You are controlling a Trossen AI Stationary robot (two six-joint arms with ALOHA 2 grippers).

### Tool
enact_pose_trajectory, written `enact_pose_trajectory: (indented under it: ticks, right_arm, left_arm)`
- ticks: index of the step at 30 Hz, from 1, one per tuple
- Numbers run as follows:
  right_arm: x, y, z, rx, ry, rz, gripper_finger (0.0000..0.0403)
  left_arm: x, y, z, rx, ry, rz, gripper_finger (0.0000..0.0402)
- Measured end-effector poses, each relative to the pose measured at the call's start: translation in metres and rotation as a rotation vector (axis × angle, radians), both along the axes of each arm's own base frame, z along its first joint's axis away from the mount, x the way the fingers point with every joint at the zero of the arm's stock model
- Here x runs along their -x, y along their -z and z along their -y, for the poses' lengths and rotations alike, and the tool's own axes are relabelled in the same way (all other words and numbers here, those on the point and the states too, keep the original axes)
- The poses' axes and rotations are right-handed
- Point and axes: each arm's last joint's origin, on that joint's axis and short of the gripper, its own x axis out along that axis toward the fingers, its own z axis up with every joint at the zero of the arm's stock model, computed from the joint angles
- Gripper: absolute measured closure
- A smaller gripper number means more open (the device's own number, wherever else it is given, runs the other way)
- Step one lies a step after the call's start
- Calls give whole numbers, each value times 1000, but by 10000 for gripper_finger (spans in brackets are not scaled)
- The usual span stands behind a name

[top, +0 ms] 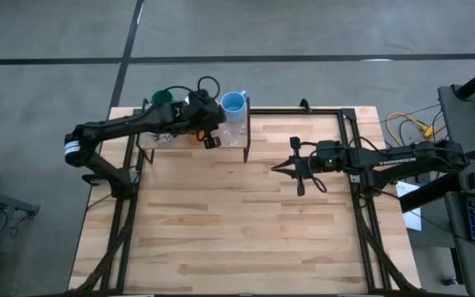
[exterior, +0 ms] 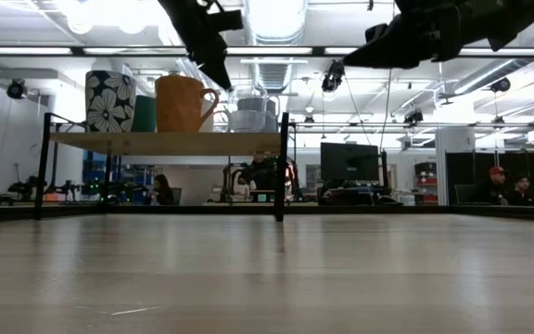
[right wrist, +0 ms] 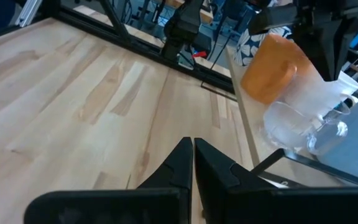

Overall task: Stack small to large cups/mugs on shelf
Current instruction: Put the transparent mug on the shelf

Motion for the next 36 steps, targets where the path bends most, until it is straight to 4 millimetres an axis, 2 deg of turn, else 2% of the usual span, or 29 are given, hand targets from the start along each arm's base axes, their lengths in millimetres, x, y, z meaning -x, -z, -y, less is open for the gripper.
enact_pose_trajectory:
  ticks: [15, 36]
  right_arm:
    - [1, 0, 2, 3, 14, 1, 394]
    - [1, 0, 2, 4, 14, 1, 394]
  left_arm:
    - [-3, 7, -2, 42, -9, -12, 402]
    - [-3, 7, -2, 44, -8, -8, 402]
